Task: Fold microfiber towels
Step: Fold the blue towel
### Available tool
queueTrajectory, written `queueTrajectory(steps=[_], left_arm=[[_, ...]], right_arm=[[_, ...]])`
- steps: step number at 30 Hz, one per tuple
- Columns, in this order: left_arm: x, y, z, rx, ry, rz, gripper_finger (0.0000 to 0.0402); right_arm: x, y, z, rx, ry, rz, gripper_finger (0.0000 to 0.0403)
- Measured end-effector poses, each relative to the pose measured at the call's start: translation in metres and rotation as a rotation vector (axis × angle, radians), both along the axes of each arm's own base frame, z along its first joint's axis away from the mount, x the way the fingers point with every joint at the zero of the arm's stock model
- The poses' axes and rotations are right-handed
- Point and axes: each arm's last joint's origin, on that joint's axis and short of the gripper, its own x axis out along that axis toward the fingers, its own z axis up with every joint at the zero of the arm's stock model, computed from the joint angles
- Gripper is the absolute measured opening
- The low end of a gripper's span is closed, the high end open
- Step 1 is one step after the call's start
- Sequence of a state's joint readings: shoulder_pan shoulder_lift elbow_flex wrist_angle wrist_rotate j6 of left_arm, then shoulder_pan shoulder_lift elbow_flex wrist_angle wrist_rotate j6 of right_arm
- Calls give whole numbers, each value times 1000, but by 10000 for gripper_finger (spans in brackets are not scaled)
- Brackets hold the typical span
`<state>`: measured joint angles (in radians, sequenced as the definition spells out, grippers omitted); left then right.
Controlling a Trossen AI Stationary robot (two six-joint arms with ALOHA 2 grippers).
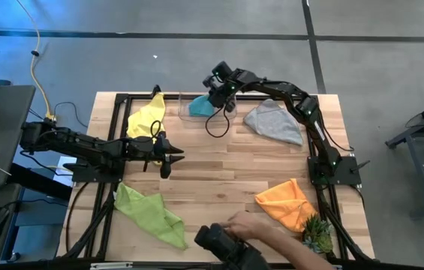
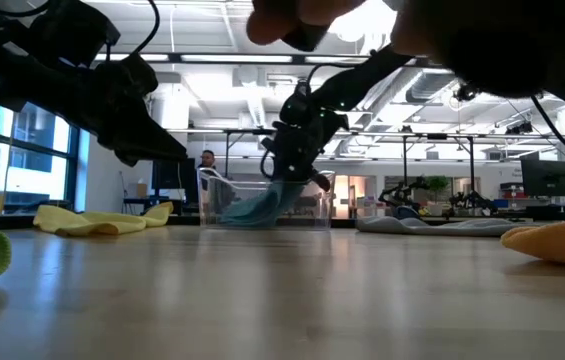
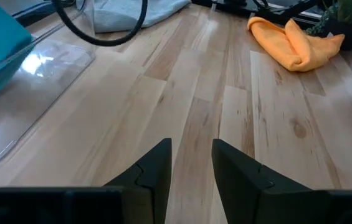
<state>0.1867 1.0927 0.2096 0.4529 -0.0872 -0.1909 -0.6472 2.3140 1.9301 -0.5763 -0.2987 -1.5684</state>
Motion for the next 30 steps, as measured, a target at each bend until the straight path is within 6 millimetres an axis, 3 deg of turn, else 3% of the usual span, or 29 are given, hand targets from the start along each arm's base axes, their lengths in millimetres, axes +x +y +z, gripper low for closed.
queueTrajectory(steps=[9, 15, 20, 26, 30], left_arm=[[-1, 0, -2, -3, 18, 0, 103], [-1, 0, -2, -1, 19, -1, 103], [-1, 0, -1, 1, 17, 3, 103], [-1, 2, -1, 5, 8, 41, 103], [0, 2, 0, 11, -2, 63, 103]], right_arm=[[6, 16, -2, -4, 68, -9, 201], [6, 23, 14, 12, 42, -27, 225], [4, 24, 16, 75, 44, -98, 172], [3, 25, 17, 129, 52, -159, 19], [5, 27, 38, 188, 42, -239, 24]])
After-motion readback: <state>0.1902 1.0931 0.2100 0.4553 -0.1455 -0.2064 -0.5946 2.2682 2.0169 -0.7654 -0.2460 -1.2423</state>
